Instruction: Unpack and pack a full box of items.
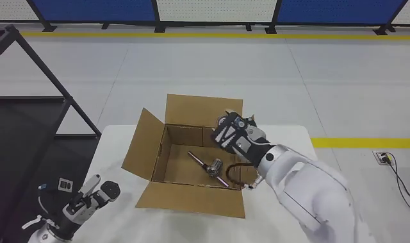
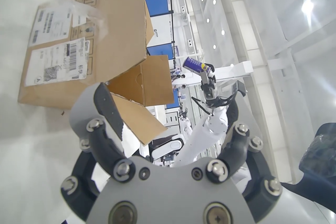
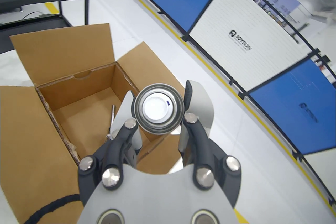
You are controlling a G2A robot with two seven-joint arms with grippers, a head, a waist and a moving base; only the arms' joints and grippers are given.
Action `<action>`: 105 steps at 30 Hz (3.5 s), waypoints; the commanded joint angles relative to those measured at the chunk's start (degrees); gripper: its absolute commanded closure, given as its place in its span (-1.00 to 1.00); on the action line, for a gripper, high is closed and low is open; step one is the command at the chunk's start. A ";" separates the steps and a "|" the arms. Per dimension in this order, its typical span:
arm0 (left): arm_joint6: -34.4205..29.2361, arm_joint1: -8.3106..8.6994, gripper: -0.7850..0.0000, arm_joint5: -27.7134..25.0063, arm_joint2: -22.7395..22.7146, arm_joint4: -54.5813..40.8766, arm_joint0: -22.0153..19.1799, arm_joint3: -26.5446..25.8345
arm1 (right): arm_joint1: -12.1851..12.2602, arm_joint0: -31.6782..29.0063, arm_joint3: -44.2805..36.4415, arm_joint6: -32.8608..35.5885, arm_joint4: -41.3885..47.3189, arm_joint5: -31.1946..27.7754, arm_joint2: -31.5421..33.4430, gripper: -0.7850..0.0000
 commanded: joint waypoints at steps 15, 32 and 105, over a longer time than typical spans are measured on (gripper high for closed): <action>-1.47 0.02 -1.00 -0.04 -2.51 -2.79 0.68 1.79 | -8.33 20.02 35.24 1.29 15.93 3.28 -19.66 1.00; -2.24 0.16 -1.00 1.42 -1.88 -1.17 -0.36 1.18 | -10.75 19.78 49.85 -2.48 19.12 4.75 -20.41 1.00; -0.34 -0.04 -1.00 0.97 -1.49 0.23 0.09 0.50 | -22.19 25.08 80.22 -19.16 15.37 5.48 -23.16 -0.01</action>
